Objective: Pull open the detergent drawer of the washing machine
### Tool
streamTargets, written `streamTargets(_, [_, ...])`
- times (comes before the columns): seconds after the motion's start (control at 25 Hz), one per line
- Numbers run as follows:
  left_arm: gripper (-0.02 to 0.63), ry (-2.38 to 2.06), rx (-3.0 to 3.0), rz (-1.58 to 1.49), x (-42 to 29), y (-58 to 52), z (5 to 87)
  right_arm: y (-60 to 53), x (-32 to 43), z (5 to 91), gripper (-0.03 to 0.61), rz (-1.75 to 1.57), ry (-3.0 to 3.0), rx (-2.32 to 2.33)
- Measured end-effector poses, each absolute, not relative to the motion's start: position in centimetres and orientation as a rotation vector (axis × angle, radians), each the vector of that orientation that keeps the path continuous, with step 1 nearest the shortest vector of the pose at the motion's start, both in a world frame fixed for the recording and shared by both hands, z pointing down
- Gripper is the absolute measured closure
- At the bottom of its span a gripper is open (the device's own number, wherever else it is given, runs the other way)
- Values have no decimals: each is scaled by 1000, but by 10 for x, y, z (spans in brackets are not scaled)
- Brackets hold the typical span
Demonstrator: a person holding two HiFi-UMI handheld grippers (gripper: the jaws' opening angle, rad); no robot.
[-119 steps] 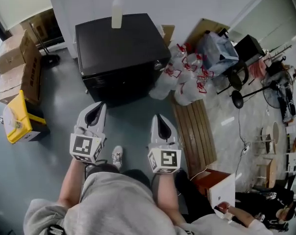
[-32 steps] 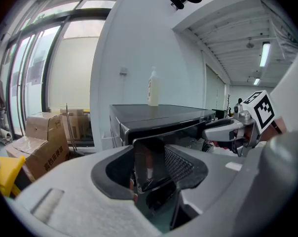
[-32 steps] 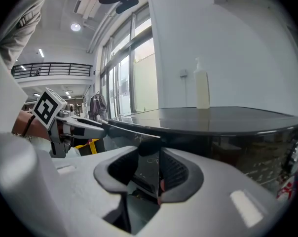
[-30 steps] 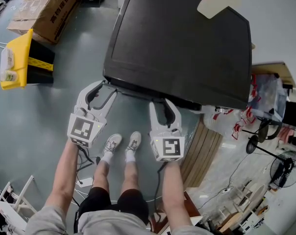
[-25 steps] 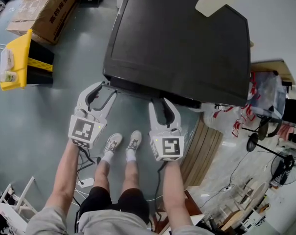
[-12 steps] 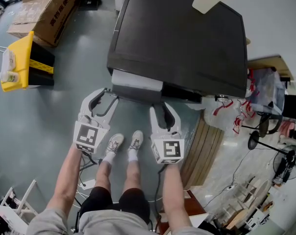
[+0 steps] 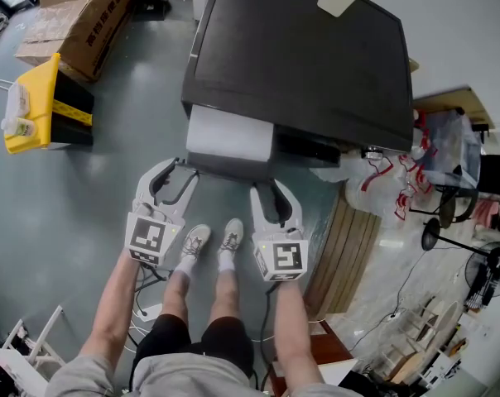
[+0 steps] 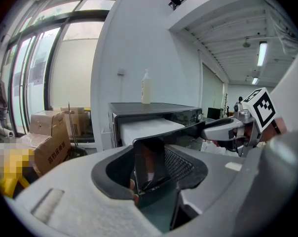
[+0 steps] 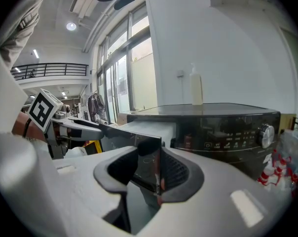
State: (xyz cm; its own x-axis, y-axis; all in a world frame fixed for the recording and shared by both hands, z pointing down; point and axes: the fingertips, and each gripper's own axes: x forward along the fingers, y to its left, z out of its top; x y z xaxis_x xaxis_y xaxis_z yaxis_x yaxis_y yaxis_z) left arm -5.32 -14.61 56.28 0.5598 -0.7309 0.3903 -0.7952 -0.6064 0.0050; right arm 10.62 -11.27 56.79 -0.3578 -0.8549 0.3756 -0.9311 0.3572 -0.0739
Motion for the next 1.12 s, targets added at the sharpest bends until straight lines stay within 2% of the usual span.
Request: streamTargets(1.12, [420,-1240,2592,599,-69,-47,565,-12,90,570,433,462,-2313,1583])
